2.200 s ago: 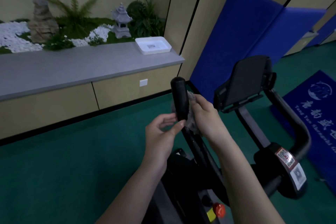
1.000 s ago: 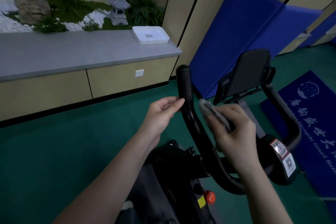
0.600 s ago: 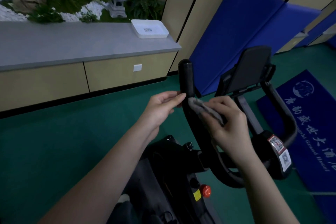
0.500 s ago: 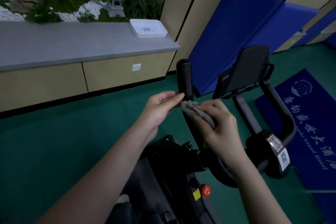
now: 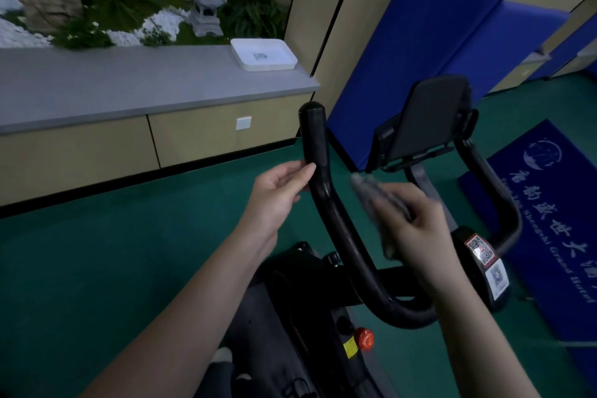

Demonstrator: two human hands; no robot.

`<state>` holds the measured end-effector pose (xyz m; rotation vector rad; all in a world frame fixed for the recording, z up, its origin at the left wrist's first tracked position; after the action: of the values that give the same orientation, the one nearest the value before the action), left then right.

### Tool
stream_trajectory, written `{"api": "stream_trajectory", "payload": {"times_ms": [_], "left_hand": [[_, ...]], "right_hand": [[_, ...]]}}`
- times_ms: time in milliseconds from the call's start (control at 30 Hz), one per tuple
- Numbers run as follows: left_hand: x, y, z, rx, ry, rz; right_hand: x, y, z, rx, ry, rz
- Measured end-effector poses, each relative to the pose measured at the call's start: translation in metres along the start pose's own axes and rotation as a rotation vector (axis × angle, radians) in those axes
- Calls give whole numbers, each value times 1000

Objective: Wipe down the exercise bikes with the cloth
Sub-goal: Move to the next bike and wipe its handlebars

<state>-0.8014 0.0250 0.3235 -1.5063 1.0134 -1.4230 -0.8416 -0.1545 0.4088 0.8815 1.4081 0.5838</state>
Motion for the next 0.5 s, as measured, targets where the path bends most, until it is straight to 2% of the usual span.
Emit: {"api": "stream_trajectory", "payload": {"times_ms": [67, 133, 300, 400, 467, 500], "left_hand": [[1, -2, -4, 21, -18, 10], [-1, -4, -7, 56, -51, 8], [-10, -6, -14, 129, -84, 94], [-6, -5, -21, 130, -62, 114], [-5, -6, -24, 137, -62, 128], [-5, -8, -25, 148, -64, 137]], "right_hand": [[8, -21, 21, 197, -77, 136], [33, -31, 36, 275, -44, 160], [70, -37, 35, 390, 318, 303], [60, -53, 24, 420, 465, 178], [51, -58, 19, 399, 423, 146], [45, -54, 21, 347, 343, 116]]}}
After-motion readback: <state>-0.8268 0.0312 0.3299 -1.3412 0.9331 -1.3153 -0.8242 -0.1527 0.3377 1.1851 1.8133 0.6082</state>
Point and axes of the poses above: each hand's wrist, its own z-axis towards the middle knuckle, its own x-axis out of the palm, y = z × x, the point moved 9 cm from there along z, towards the middle knuckle, and after that the axes turned 14 degrees about x, right-handed, at the moved point
